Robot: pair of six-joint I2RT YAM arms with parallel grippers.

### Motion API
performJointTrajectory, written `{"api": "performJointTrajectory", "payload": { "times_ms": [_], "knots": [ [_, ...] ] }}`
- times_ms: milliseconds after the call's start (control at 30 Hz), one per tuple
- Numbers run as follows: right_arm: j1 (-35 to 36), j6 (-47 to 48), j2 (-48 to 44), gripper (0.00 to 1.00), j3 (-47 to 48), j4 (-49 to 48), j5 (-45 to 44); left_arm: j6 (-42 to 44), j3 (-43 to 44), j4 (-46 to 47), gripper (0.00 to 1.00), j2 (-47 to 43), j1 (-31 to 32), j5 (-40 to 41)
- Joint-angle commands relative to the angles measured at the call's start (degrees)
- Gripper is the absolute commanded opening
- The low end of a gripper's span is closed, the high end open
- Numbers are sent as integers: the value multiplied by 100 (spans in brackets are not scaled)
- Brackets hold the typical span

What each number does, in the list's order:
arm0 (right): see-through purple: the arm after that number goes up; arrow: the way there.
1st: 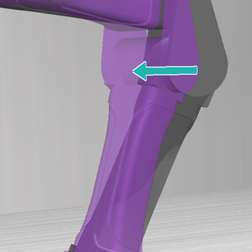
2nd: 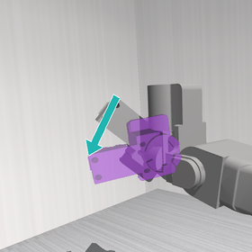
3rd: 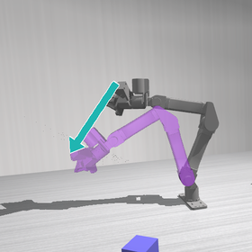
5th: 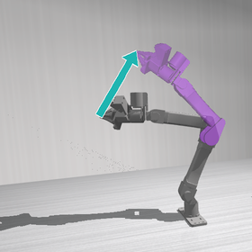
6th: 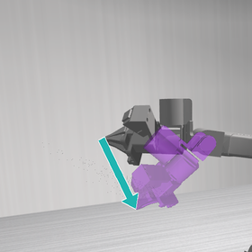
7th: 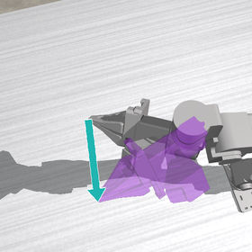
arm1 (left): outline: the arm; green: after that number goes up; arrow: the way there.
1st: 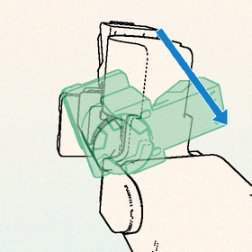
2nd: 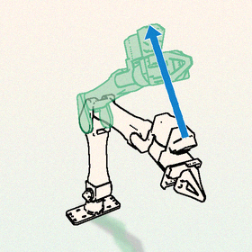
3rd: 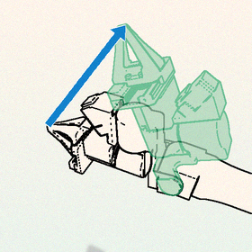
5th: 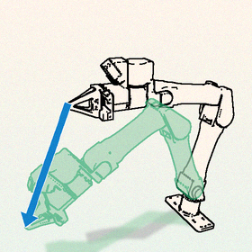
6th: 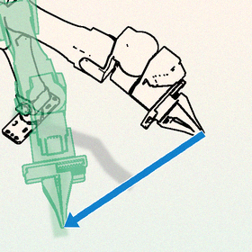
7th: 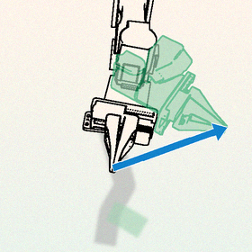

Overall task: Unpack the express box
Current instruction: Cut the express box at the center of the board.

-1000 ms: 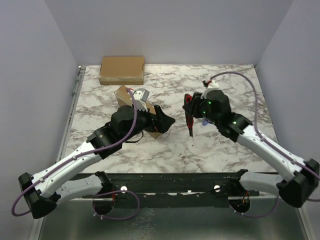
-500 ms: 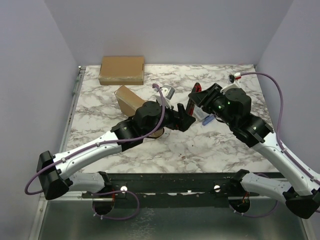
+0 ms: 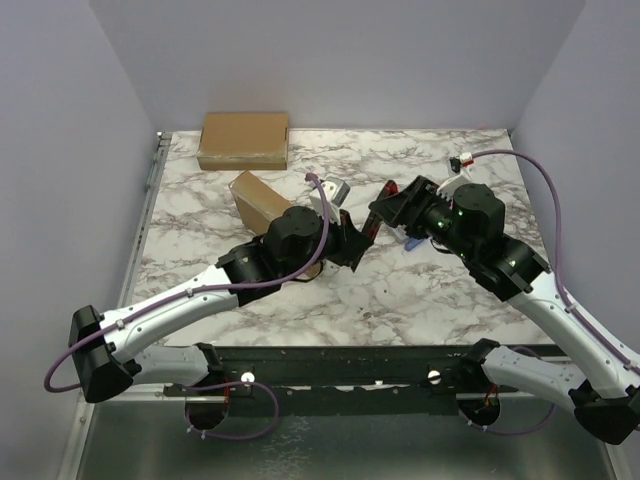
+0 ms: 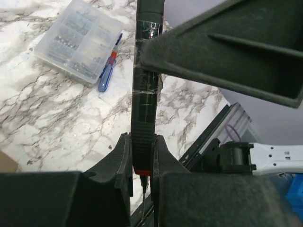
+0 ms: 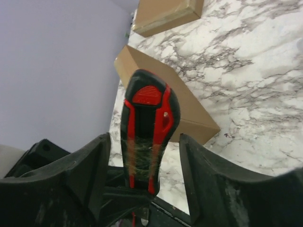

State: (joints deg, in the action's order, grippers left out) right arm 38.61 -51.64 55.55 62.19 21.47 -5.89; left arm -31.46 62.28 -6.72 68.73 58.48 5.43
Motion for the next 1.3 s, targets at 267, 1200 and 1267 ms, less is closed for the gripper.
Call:
{"api": "performJointTrajectory", "payload": {
  "times_ms": [267, 1200, 1267],
  "knots": [
    [15, 3198, -87, 93, 33, 670, 1536, 1058, -544, -1403, 0, -1506, -73, -55],
    [1298, -1144, 2960, 86, 2933, 1963, -2469, 1797, -353, -1013, 0, -1118, 339, 3360],
    [1359, -1077, 3156, 85, 3141, 2016, -2464, 1731, -359, -984, 0, -1135, 335, 3284]
  ]
}}
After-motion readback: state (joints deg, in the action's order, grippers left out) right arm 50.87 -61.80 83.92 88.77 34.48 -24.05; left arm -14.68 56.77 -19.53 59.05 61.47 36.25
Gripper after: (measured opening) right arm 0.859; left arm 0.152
